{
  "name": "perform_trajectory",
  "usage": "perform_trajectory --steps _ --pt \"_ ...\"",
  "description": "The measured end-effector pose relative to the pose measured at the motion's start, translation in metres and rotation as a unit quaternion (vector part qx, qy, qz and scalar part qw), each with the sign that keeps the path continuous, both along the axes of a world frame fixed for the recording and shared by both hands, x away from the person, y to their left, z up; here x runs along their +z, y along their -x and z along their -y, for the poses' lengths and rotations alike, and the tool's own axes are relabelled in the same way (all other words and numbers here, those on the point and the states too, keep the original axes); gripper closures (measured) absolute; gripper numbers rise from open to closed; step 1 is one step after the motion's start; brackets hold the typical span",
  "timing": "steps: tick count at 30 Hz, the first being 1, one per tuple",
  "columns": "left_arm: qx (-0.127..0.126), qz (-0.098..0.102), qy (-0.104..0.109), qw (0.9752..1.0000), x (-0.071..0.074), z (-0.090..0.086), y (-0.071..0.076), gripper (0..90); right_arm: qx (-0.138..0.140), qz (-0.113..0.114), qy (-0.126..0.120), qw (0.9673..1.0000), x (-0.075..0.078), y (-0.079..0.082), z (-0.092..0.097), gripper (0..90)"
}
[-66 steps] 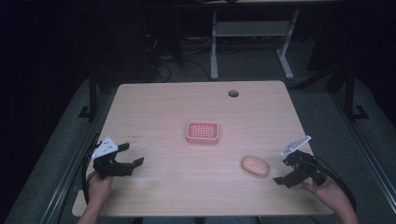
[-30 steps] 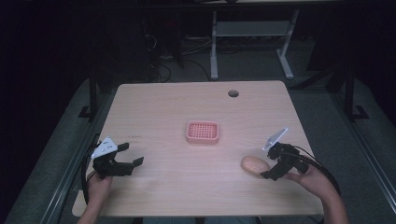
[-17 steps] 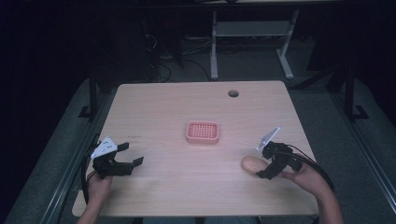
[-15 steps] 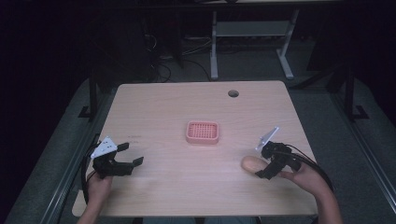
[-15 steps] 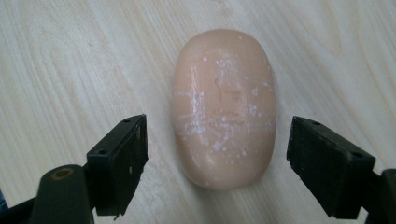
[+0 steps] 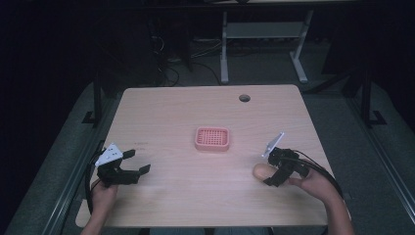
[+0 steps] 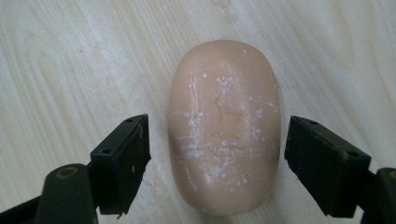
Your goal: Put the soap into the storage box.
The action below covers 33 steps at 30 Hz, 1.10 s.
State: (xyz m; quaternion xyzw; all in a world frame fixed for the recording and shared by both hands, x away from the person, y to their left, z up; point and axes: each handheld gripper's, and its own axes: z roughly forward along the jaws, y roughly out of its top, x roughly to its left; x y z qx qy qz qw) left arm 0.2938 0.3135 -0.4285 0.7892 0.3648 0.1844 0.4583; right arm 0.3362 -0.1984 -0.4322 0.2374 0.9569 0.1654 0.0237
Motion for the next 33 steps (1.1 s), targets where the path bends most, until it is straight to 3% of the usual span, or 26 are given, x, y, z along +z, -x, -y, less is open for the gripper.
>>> perform_trajectory --steps 18,33 --pt "-0.002 0.004 -0.001 1.0000 0.000 -0.001 0.000 14.3 0.016 -0.003 0.038 0.9991 -0.010 -0.005 -0.010 30.2" --pt "0.000 0.002 0.001 1.0000 0.000 -0.001 0.000 14.3 0.016 -0.005 0.041 0.9990 -0.010 -0.006 -0.011 31.5"
